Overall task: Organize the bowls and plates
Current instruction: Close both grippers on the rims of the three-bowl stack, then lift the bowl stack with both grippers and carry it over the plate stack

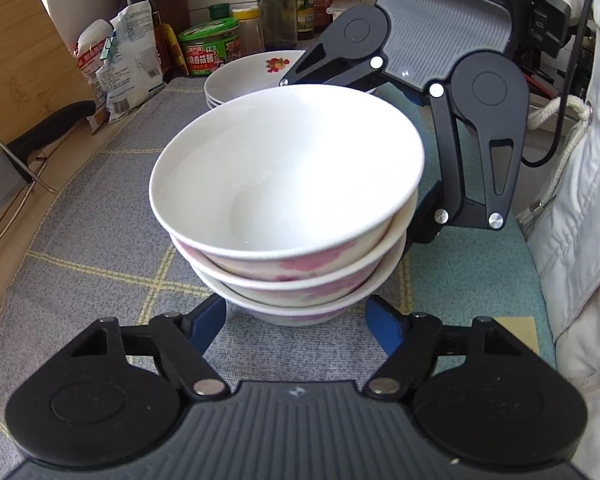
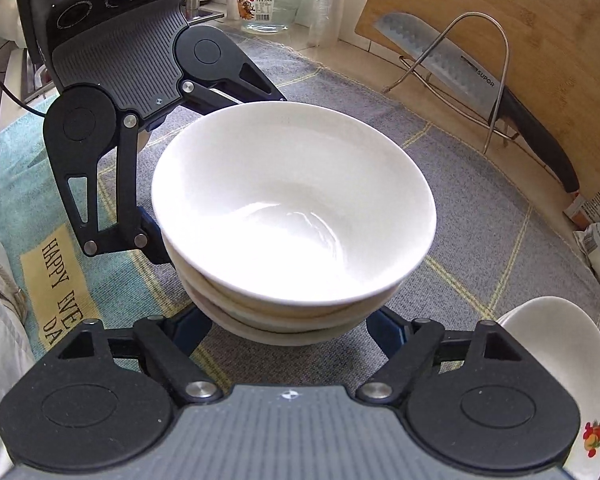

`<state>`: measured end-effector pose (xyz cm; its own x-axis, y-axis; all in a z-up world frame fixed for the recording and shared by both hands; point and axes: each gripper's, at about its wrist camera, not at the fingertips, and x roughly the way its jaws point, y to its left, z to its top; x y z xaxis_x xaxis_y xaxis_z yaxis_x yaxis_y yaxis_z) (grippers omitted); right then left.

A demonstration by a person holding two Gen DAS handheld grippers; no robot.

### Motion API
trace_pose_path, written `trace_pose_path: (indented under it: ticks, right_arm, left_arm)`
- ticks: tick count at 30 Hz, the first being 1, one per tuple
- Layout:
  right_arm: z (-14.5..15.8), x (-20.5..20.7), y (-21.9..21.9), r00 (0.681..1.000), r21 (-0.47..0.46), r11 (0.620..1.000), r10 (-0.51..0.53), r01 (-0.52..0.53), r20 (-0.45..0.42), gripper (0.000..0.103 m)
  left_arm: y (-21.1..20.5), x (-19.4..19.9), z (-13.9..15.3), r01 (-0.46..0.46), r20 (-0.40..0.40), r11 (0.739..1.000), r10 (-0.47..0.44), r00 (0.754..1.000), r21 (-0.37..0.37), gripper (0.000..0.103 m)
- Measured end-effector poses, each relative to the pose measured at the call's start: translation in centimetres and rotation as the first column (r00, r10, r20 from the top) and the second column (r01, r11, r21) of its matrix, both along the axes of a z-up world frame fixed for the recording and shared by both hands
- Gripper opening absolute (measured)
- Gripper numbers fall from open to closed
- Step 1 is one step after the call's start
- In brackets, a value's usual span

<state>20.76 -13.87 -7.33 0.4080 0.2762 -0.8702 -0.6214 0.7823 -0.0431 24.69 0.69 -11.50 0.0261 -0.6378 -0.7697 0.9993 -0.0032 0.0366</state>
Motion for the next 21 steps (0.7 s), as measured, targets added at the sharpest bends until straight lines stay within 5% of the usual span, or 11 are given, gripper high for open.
trace_pose_path:
  ticks: [21]
  right_arm:
    - [0.22, 0.11, 0.42, 0.999, -0.001, 0.999, 0.039, -0.039, -0.017, 0.085]
  left_arm:
    - [-0.66, -0.24, 0.11, 0.022, 0.011, 1.000, -0.022, 1.000, 0.017, 0.076]
